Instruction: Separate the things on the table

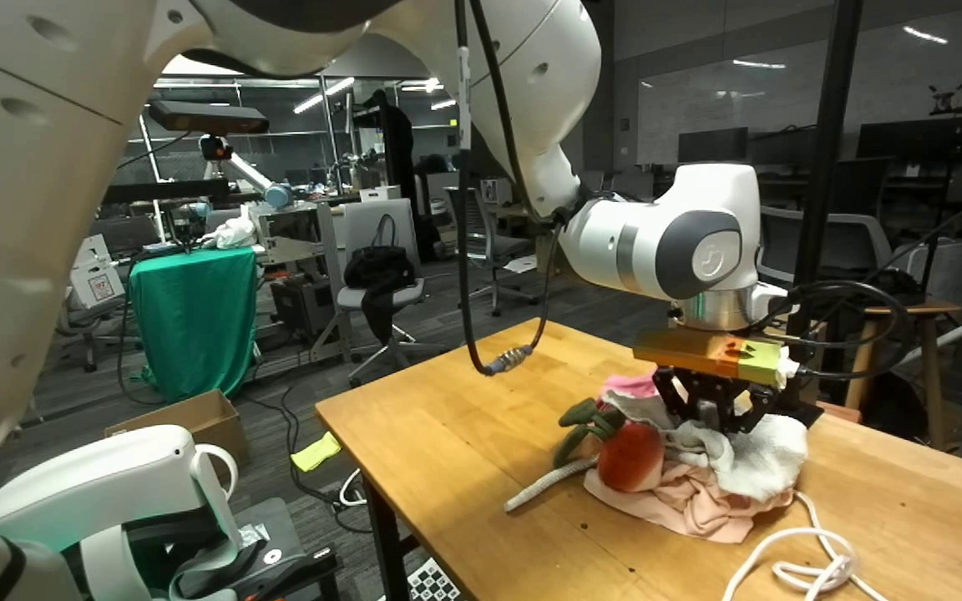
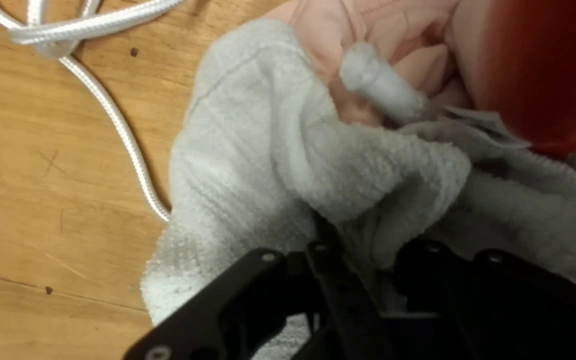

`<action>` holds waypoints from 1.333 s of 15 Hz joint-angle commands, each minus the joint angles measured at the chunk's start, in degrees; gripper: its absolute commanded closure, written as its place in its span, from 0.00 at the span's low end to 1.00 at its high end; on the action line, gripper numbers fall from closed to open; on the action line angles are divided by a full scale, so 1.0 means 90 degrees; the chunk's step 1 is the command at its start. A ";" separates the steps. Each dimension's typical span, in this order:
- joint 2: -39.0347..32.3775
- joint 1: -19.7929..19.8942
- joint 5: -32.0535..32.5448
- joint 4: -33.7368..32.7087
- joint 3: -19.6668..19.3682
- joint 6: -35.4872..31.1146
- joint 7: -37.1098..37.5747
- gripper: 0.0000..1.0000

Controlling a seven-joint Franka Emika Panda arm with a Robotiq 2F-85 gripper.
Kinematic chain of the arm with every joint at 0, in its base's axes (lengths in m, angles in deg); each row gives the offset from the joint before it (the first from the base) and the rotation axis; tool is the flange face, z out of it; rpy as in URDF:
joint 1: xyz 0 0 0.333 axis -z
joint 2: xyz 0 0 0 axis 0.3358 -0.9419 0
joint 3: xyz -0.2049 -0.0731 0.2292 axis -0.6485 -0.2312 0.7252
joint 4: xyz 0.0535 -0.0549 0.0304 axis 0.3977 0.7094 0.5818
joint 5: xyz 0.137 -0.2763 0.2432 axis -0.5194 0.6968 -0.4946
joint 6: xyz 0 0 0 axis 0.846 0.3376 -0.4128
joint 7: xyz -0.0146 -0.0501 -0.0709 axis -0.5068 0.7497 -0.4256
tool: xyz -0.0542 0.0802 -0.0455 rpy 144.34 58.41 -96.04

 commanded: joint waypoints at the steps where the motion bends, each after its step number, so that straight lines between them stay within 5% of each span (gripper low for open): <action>1: 0.0230 -0.0038 0.0263 -0.0078 -0.0095 0.0376 0.0210 0.93; 8: 0.0995 -0.0131 0.0566 0.0059 -0.0159 0.0564 0.0457 0.90; 20: 0.2618 -0.0595 0.1288 0.0012 0.0067 0.1903 0.0589 0.91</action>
